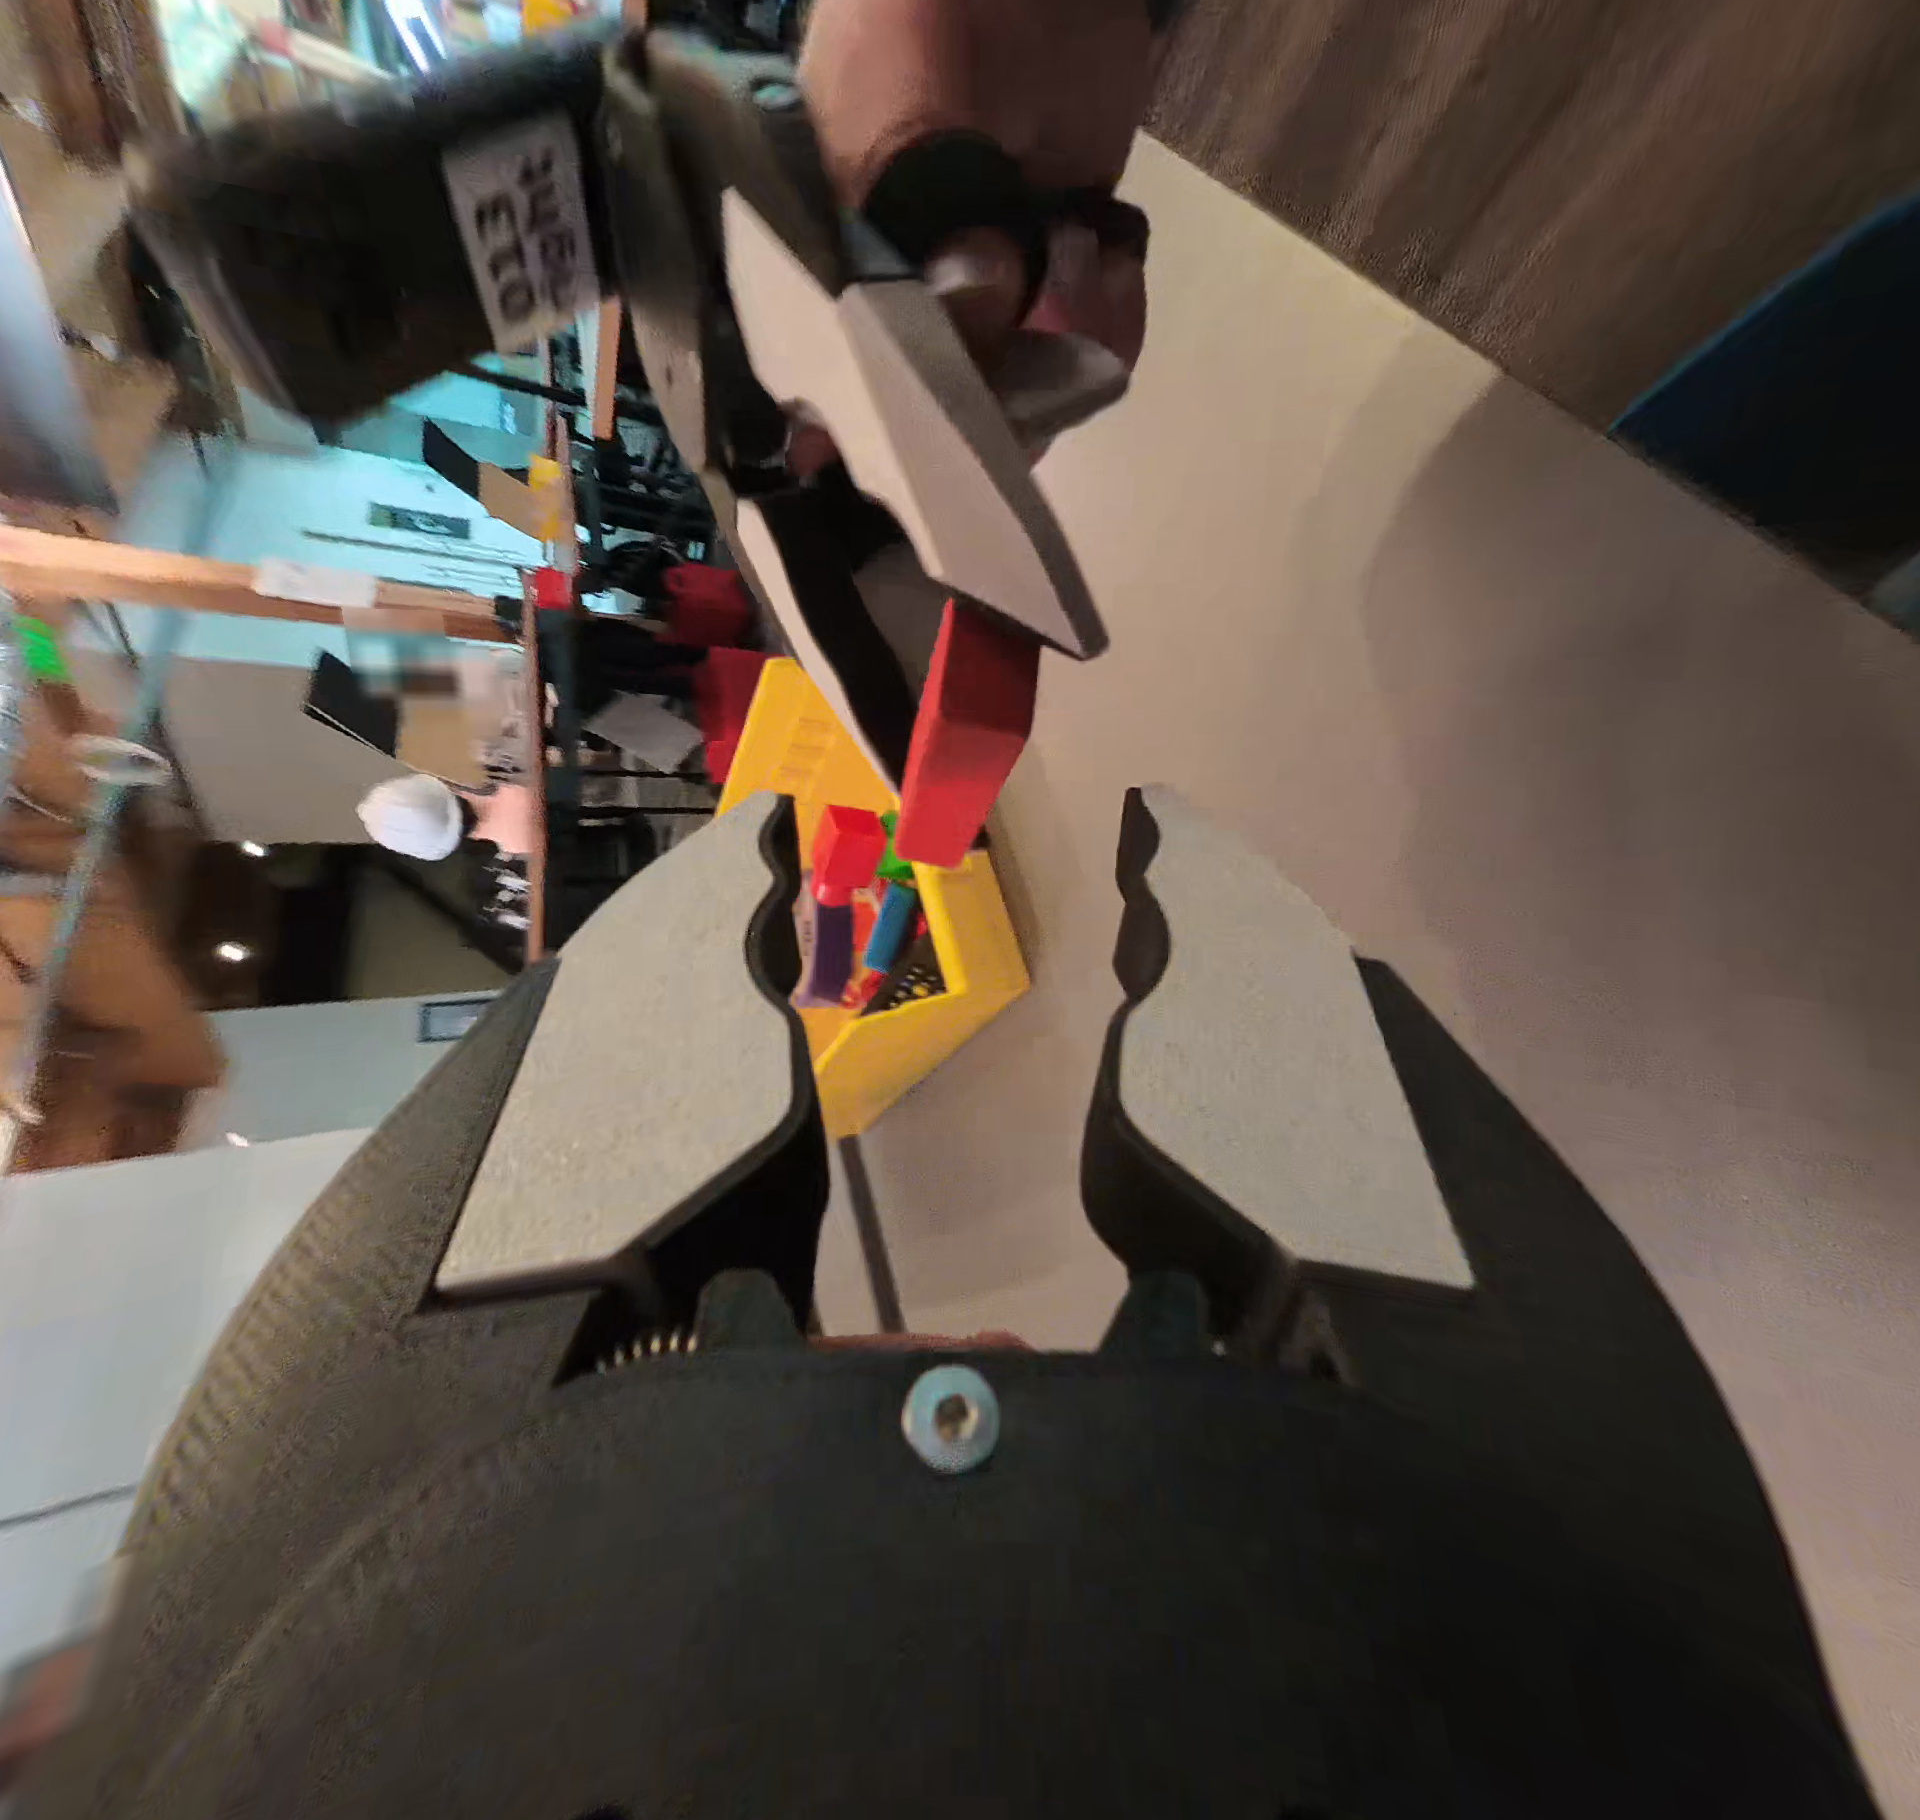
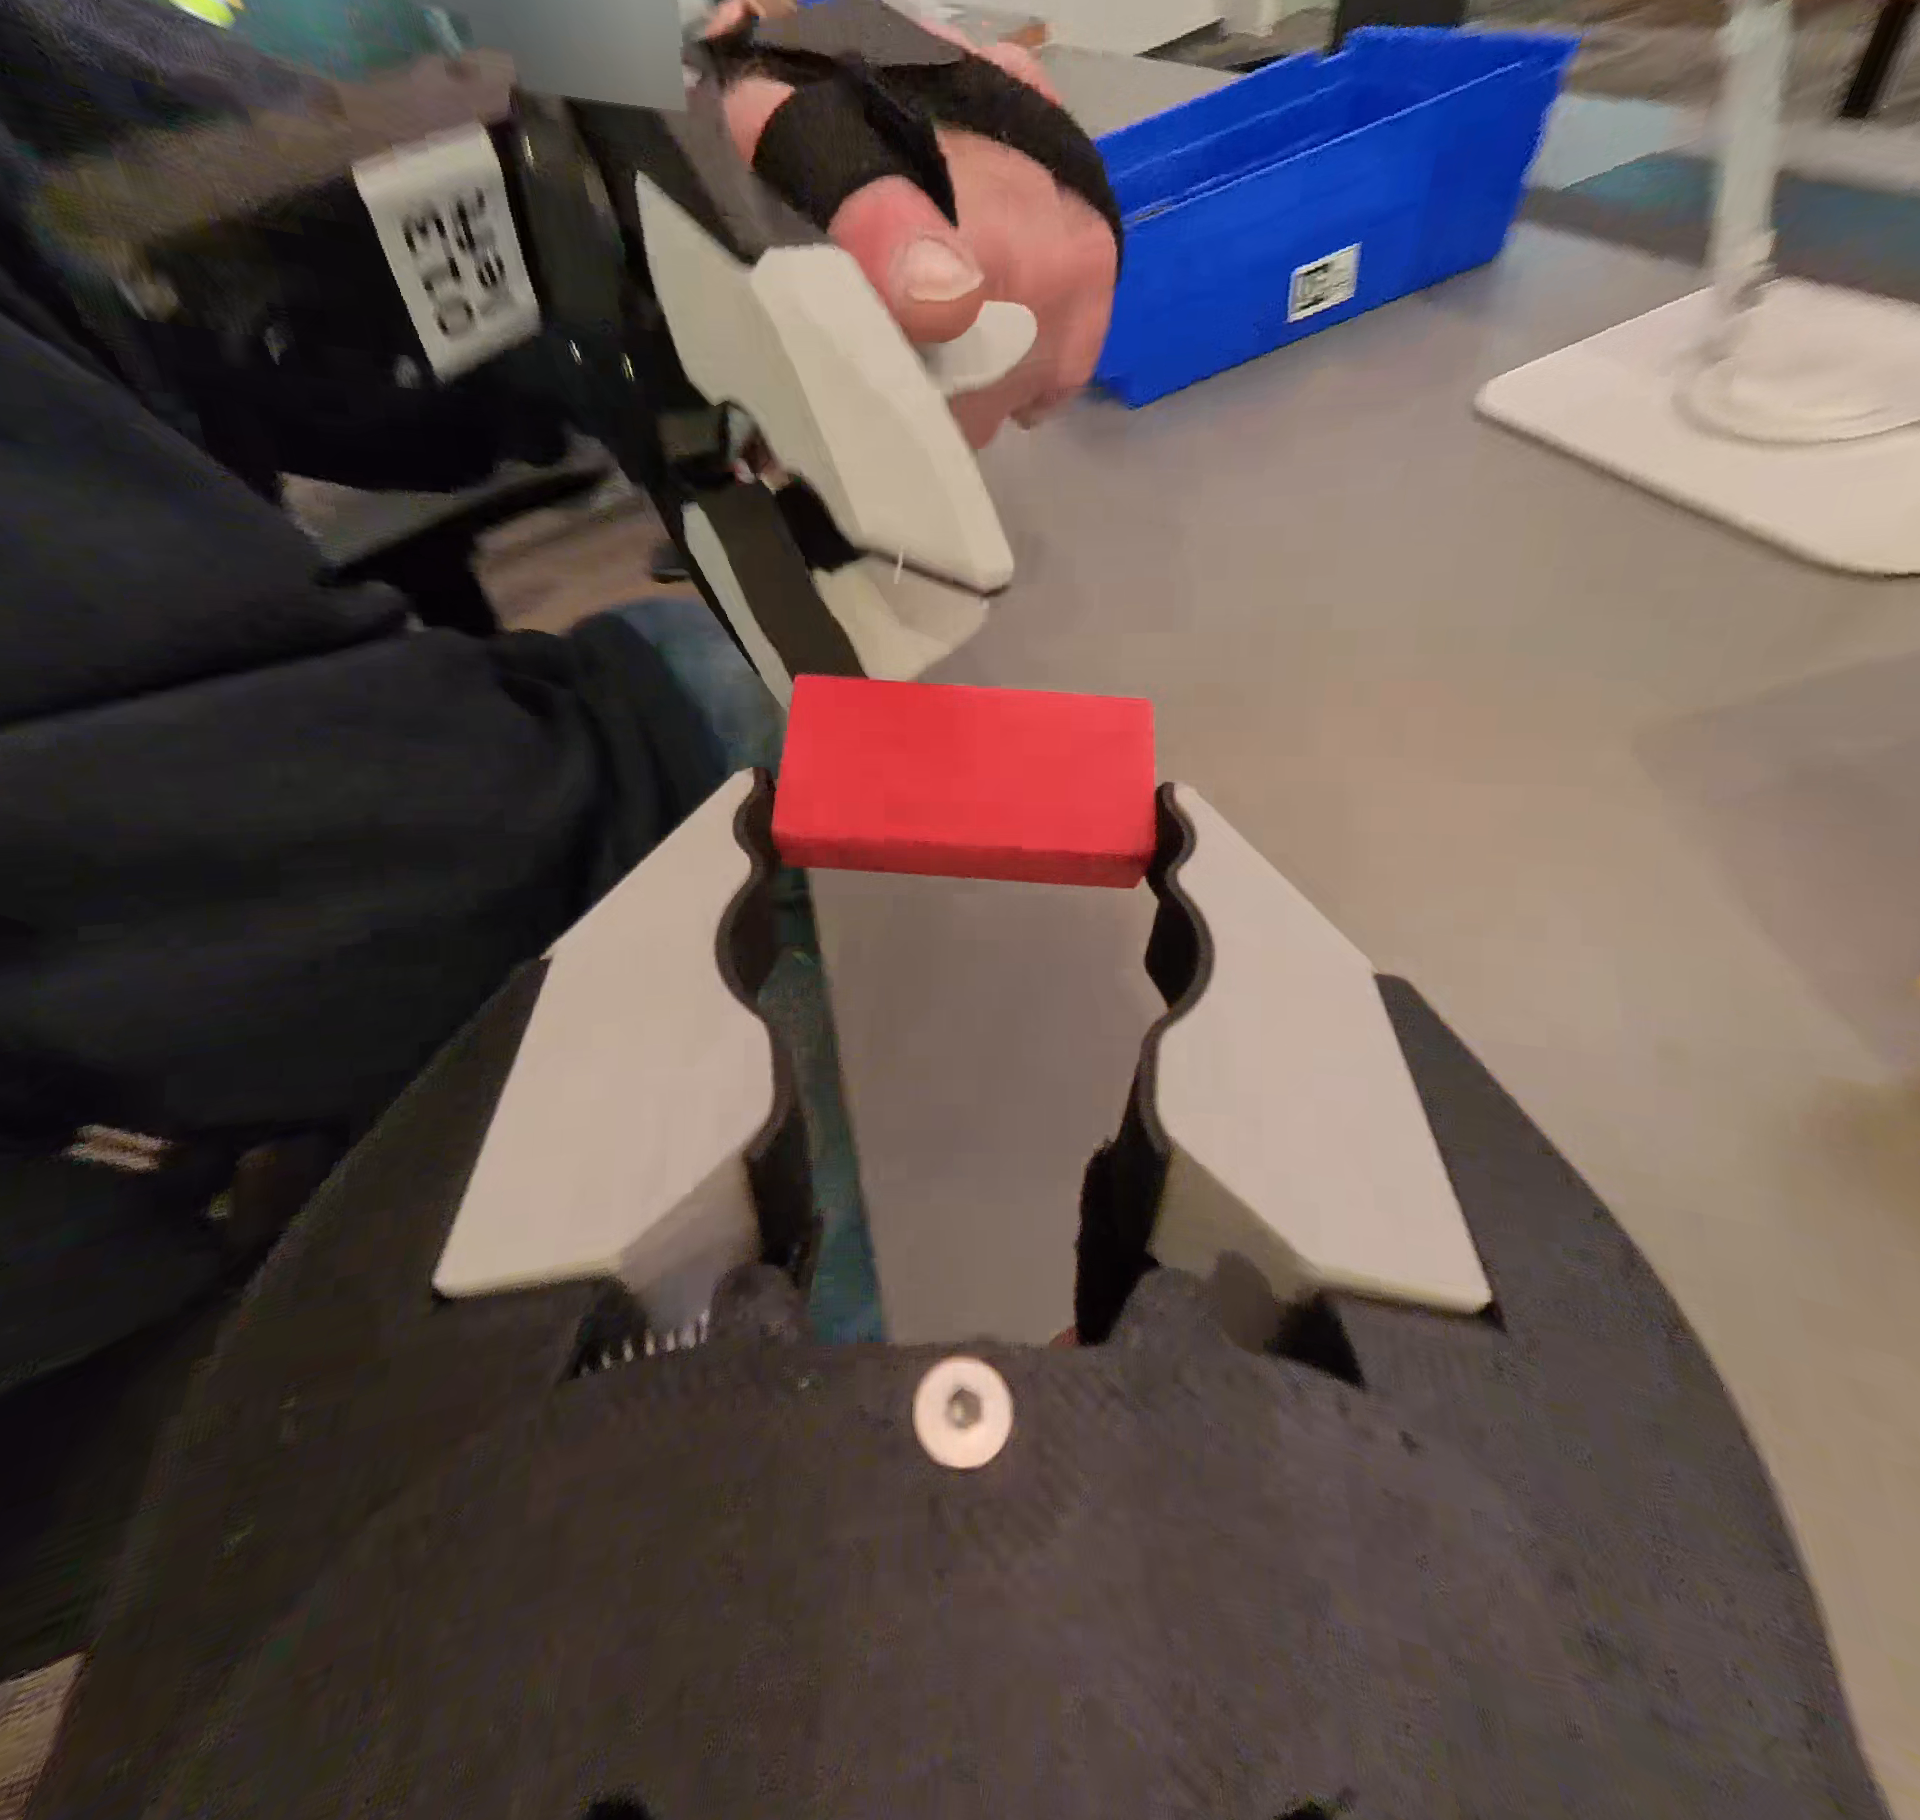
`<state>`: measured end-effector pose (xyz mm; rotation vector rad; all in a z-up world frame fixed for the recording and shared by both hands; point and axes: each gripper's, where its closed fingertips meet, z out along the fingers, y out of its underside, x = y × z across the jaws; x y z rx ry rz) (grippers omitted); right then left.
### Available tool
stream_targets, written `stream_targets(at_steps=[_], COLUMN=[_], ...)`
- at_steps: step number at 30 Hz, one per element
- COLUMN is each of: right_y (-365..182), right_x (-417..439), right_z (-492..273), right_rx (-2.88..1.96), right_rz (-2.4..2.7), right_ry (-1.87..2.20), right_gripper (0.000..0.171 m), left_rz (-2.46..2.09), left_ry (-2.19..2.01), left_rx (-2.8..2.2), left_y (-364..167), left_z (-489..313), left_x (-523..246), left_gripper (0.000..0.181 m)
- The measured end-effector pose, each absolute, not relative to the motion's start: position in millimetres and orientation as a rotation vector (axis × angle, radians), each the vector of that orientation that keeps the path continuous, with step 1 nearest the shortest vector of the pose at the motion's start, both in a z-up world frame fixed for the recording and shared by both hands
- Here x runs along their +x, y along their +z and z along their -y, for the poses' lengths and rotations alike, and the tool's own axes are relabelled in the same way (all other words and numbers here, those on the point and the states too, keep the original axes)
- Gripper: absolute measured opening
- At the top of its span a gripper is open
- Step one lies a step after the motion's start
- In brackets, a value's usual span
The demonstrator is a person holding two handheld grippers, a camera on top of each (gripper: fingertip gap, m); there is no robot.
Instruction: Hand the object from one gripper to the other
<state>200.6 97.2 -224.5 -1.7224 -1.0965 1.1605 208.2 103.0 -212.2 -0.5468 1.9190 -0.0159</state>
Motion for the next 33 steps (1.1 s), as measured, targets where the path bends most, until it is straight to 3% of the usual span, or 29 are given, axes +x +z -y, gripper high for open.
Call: stream_targets(at_steps=[6, 9, 12, 17, 25, 29, 33], right_y=[-210, -217, -223, -230, -227, -219, -207], right_x=[192, 191, 189, 187, 187, 195, 207], right_z=[-81, -79, -79, -78, -82, -95, -100], right_rx=[-1.702, -1.722, -1.724, -1.723, -1.681, -1.649, -1.574], right_rz=[0.941, 0.938, 0.976, 1.078, 1.119, 1.080, 1.092], right_ry=[1.655, 1.695, 1.651, 1.522, 1.404, 1.231, 0.973], right_gripper=[0.069, 0.070, 0.070, 0.070, 0.070, 0.078, 0.072], left_rz=[-1.800, -1.790, -1.838, -1.971, -1.963, -1.931, -1.916], left_ry=[0.239, 0.268, 0.206, 0.037, -0.051, -0.092, -0.158], left_rx=[-0.283, -0.238, -0.277, -0.385, -0.488, -0.604, -0.739], left_y=[-209, -213, -217, -228, -227, -222, -223], left_z=[-96, -94, -91, -84, -83, -94, -109], left_x=[220, 221, 221, 221, 221, 220, 216], left_gripper=[0.056, 0.055, 0.051, 0.023, 0.017, 0.017, 0.017])
